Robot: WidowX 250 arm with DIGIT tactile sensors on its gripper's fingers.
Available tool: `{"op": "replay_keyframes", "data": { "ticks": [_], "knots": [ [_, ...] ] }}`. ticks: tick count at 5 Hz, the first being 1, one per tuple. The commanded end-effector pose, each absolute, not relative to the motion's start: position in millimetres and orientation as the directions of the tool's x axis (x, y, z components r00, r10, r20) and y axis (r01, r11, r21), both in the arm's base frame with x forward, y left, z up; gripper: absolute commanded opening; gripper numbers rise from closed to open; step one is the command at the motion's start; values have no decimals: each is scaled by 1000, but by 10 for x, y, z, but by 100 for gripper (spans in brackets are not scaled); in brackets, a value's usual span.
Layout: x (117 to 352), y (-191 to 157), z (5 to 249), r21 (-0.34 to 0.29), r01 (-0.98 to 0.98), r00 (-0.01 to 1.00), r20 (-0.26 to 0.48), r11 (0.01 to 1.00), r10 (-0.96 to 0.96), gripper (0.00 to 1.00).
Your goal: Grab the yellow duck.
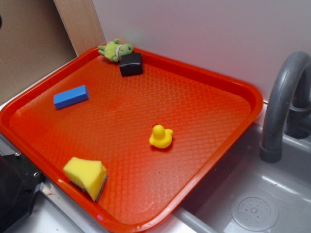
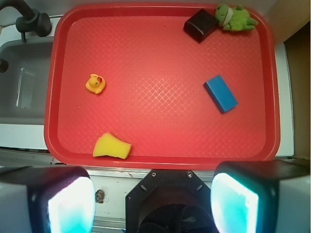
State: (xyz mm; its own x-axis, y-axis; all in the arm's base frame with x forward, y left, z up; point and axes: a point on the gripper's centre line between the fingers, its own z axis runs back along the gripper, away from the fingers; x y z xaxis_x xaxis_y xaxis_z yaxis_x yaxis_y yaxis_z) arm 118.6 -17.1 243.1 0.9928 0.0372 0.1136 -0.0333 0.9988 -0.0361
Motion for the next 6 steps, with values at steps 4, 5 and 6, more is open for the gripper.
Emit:
{"op": "replay_keyframes", "data": {
  "ticks": [4,5,6],
  "knots": [
    [1522,-374,2341,16,17,997,73,1000,-18,100],
    [1779,-565,2194,5,145,987,65,989,-145,100],
    [1906,-664,2105,34,195,978,68,980,-197,100]
  ]
}}
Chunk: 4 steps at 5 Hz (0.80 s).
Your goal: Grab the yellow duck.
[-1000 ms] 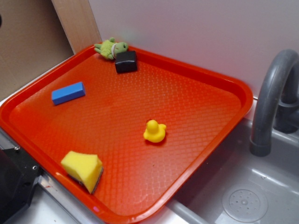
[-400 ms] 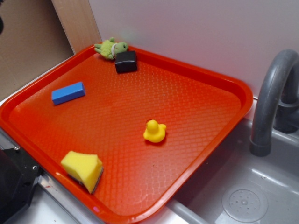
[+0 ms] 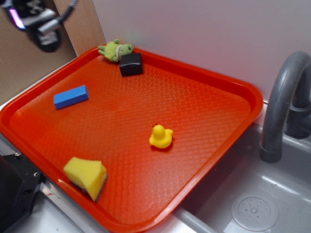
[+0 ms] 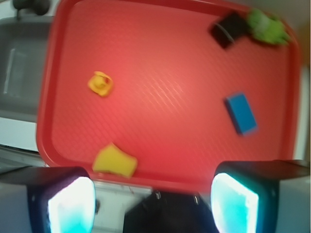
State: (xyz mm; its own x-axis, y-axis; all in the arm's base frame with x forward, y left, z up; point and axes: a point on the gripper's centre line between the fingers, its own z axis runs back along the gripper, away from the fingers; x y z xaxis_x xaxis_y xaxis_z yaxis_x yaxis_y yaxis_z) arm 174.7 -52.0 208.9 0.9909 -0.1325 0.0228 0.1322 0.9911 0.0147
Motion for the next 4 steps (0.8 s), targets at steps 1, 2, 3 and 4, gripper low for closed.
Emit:
{"op": "replay_keyframes", "data": {
  "ticks": [1,2,3,4],
  "knots": [
    [1990,-837,1950,59,278,955,90,959,-282,100],
    [2104,-940,1740,119,286,951,86,951,-297,100],
    [2283,-1020,1380,98,320,944,50,942,-326,100],
    [2386,-1009,1116,122,327,944,12,937,-330,100]
  ]
}}
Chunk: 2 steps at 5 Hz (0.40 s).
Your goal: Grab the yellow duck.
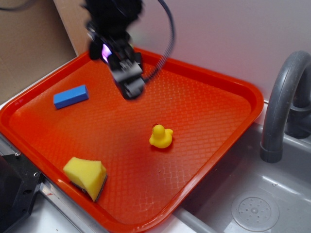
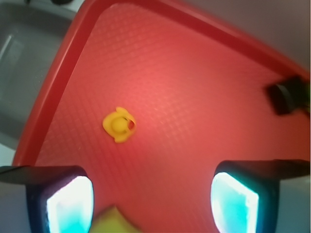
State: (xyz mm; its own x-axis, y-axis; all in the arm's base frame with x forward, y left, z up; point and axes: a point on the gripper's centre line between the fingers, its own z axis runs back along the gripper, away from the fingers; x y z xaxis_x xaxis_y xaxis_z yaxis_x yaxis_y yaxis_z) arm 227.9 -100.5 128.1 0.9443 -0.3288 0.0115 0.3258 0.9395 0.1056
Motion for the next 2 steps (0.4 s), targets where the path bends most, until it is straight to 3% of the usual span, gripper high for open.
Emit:
{"op": "replay_keyframes", "data": {
  "ticks": [1,2],
  "knots": [
    [2438,-1049,865,127,361,932,-19,924,-362,100],
    [2433,-1066,662,132,381,925,-51,915,-378,100]
  ]
}}
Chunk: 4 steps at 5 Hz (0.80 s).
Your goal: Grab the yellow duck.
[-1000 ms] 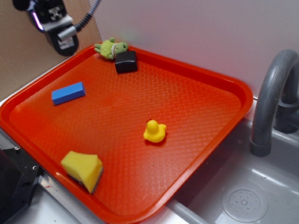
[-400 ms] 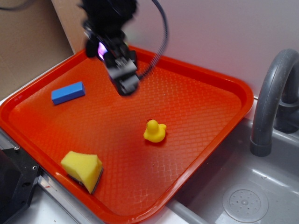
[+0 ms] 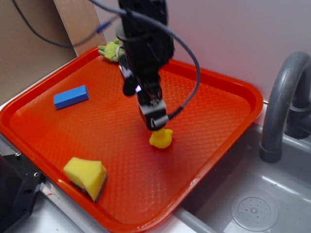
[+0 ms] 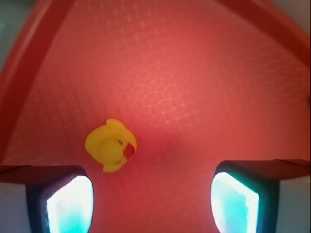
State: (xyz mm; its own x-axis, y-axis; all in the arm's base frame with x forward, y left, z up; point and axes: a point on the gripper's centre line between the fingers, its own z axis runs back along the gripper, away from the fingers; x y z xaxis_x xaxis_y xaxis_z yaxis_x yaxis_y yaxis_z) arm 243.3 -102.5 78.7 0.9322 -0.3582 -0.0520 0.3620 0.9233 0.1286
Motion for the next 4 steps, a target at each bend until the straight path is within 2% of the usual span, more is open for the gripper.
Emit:
{"op": "replay_keyframes", "data": {
  "ticks": [1,2,3,4],
  "knots": [
    [2383,-1154,520,38,436,899,-58,899,-433,100],
    [2374,-1178,437,-22,454,889,-52,891,-454,100],
    [2423,-1173,392,9,432,900,-70,902,-430,100],
    [2470,-1096,327,11,406,912,-62,914,-405,0]
  ]
}}
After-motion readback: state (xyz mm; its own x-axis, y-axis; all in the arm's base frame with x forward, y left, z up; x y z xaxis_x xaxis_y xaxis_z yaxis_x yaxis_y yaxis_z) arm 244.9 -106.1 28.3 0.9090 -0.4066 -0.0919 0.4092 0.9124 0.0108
